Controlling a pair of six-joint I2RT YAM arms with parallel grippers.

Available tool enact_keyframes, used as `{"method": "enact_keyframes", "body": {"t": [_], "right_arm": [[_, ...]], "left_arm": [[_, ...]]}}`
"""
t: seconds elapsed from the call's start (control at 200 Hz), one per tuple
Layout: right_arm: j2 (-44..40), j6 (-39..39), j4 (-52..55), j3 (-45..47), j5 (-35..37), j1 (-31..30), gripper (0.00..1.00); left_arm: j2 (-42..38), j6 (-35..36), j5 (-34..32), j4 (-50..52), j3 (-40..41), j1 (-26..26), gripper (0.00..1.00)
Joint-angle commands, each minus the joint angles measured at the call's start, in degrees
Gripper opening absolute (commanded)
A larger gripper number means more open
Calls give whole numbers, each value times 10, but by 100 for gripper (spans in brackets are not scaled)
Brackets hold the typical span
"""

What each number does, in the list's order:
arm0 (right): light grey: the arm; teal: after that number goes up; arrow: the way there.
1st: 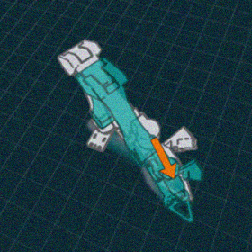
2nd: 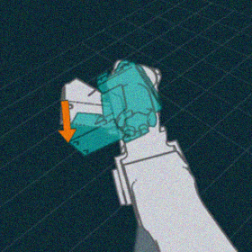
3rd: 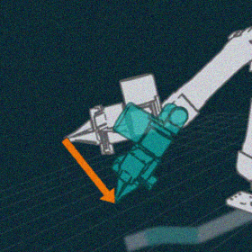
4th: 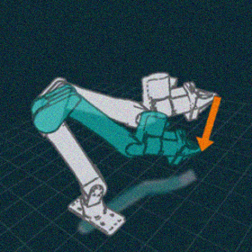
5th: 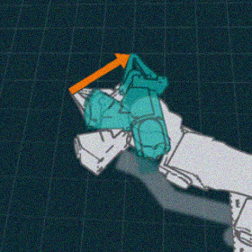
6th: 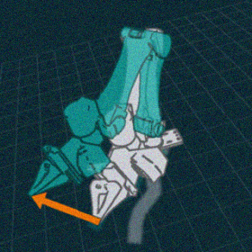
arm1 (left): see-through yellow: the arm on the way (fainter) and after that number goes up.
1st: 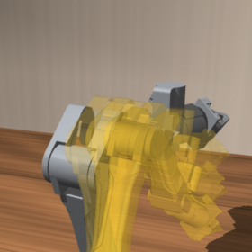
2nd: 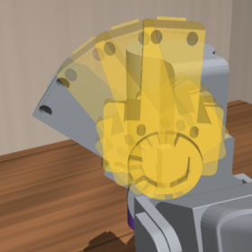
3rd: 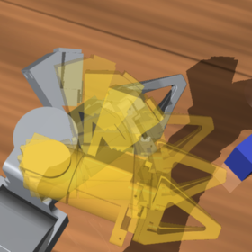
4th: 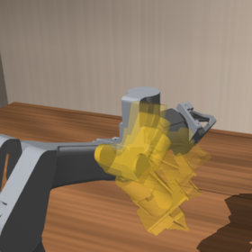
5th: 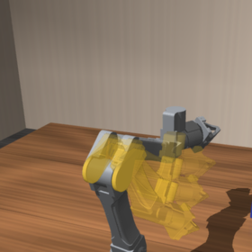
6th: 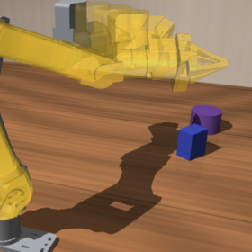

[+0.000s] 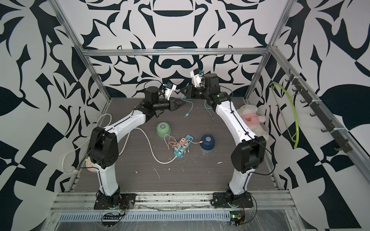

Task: Charge the cordless meat grinders
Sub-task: Pick up the charging cable from the center of the board.

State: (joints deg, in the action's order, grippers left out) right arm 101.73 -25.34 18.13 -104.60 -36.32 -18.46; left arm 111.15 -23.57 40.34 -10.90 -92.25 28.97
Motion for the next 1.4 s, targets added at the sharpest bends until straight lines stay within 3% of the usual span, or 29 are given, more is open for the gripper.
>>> {"method": "enact_keyframes", "body": {"t": [0.0,0.06,0.085,0.13,0.2,0.22,0.255,0.28,0.515,0.655,0.775,0.81,0.91,1.045,1.135,1.19,1.395], "right_arm": [[-6,9,0,-18,-14,-1,0],[-9,24,19,-21,-5,4,0],[-12,29,25,-21,-2,7,6],[-20,46,40,-21,6,20,28],[-40,86,61,-11,2,47,36],[-45,96,67,-8,2,52,35],[-58,117,73,4,-10,69,11],[-65,119,73,12,-19,78,0],[-78,111,86,30,-50,90,0],[-91,109,85,43,-33,90,0],[-77,88,92,32,-37,90,0],[-74,79,89,30,-39,88,0],[-70,68,83,31,-38,81,0],[-60,60,82,22,-43,66,0],[-53,54,79,14,-39,59,0],[-49,50,77,10,-39,55,0],[-44,42,71,4,-42,51,0]], "left_arm": [[2,5,-1,8,-24,2,0],[-6,12,-20,22,-23,2,0],[-10,16,-29,28,-21,2,0],[-19,25,-37,42,-20,2,0],[-26,34,-43,67,-23,1,0],[-27,35,-43,73,-24,1,0],[-29,35,-43,81,-26,0,0],[-31,34,-43,84,-27,0,0],[-31,5,-32,64,-15,0,0],[-27,-1,-5,54,-12,0,0],[-32,-26,42,-49,15,7,43],[-34,-27,47,-70,19,10,52],[-33,-21,57,-99,20,17,63],[-15,-17,60,-98,1,21,68],[-5,-20,64,-101,-11,24,67],[1,-20,66,-95,-19,24,60],[13,4,42,-44,-46,25,10]]}}
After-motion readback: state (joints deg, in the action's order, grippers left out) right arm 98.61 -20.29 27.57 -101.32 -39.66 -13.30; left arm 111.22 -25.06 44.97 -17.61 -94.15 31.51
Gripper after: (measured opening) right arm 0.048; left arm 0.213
